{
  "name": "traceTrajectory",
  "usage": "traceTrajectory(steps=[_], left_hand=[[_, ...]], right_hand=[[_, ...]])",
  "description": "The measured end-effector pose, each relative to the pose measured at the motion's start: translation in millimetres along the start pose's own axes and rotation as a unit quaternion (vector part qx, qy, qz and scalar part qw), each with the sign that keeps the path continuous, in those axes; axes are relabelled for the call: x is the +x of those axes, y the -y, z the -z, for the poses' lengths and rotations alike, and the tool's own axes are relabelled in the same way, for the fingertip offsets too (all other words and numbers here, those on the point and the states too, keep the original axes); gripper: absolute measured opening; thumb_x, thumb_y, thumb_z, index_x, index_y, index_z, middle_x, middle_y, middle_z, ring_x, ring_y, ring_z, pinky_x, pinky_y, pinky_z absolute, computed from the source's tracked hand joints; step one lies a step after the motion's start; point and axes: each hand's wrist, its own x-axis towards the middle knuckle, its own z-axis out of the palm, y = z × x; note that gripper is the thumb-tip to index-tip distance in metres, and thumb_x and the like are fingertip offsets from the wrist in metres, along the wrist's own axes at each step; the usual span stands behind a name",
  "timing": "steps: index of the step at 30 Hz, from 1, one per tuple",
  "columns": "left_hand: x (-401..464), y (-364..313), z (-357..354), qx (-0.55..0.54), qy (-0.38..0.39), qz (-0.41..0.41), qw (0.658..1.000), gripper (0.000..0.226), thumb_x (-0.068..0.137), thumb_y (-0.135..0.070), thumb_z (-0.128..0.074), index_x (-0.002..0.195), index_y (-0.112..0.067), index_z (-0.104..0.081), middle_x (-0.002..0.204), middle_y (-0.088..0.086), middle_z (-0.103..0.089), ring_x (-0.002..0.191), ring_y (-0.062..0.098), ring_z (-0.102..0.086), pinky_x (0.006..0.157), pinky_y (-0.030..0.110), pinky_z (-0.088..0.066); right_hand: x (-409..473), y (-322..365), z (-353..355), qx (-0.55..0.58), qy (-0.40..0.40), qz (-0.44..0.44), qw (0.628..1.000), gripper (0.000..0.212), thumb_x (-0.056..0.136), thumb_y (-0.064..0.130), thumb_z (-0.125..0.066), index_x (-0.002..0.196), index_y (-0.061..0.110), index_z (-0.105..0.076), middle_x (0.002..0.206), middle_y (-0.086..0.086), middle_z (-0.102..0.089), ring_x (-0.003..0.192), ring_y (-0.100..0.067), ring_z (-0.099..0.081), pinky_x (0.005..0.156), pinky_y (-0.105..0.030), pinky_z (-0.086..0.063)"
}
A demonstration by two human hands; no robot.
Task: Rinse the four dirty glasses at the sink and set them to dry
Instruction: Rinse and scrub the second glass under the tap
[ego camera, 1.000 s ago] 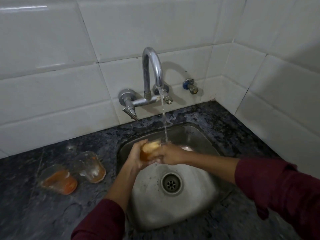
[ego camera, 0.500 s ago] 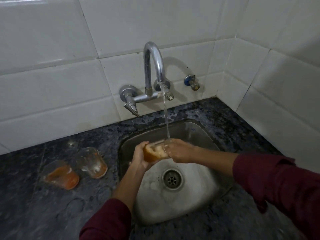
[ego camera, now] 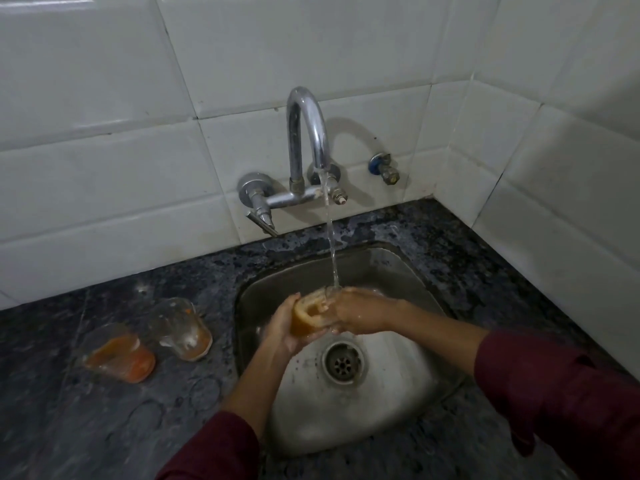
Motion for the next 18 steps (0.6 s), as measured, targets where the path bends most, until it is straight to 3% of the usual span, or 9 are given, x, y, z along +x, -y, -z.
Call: traceTrajectory(steps=[2,4,7,10,13,18], left_hand=[[-5,10,2,-0.025,0.022,0.030,0.999,0.037,0.095,-0.034,-0.047,0.113,-0.006,-0.062,0.102,0.021,-0.067,0.089,0.031,-0.064,0.063,0.042,-0.060],[-7,19,6,0.005,0.058,0.052,0.997,0.035,0.095,-0.029,-0.043,0.105,-0.003,-0.065,0.088,0.018,-0.069,0.075,0.026,-0.065,0.061,0.035,-0.057],[-11,28,13,0.145,0.067,0.009,0.987,0.031,0.097,-0.019,-0.047,0.114,0.002,-0.063,0.076,0.010,-0.073,0.062,0.018,-0.068,0.058,0.030,-0.054],[-16,28,24,0.239,0.116,0.036,0.963,0.046,0.098,-0.045,-0.041,0.108,-0.009,-0.067,0.086,0.011,-0.075,0.069,0.021,-0.071,0.063,0.034,-0.055],[-27,26,29,0.273,0.234,0.142,0.922,0.074,0.091,-0.065,-0.032,0.122,-0.005,-0.061,0.099,0.021,-0.070,0.071,0.035,-0.070,0.060,0.040,-0.058],[-33,28,34,0.256,0.237,0.174,0.921,0.069,0.083,-0.060,-0.044,0.120,-0.003,-0.057,0.084,0.024,-0.068,0.063,0.037,-0.068,0.058,0.042,-0.059]], right_hand=[[-4,-1,-5,0.093,-0.021,0.008,0.995,0.032,0.085,0.014,-0.062,0.117,0.018,-0.063,0.123,-0.004,-0.063,0.114,-0.020,-0.056,0.097,-0.036,-0.045],[-10,1,-13,0.264,-0.059,-0.043,0.962,0.025,0.079,0.010,-0.069,0.102,0.017,-0.071,0.108,0.000,-0.071,0.102,-0.014,-0.063,0.095,-0.034,-0.049],[-18,7,-24,0.462,-0.077,-0.123,0.875,0.016,0.077,0.003,-0.071,0.092,0.006,-0.072,0.087,-0.002,-0.070,0.085,-0.017,-0.063,0.078,-0.037,-0.052],[-23,10,-33,0.616,-0.039,-0.135,0.775,0.010,0.084,0.006,-0.063,0.086,0.013,-0.069,0.080,0.000,-0.072,0.078,-0.022,-0.061,0.063,-0.029,-0.046],[-28,16,-37,0.702,-0.050,-0.173,0.689,0.013,0.088,0.005,-0.059,0.080,0.015,-0.062,0.072,0.001,-0.068,0.063,-0.011,-0.060,0.052,-0.021,-0.042],[-27,32,-52,0.725,-0.099,-0.234,0.640,0.010,0.087,0.009,-0.061,0.081,0.016,-0.062,0.076,-0.001,-0.062,0.062,-0.009,-0.057,0.048,-0.019,-0.040]])
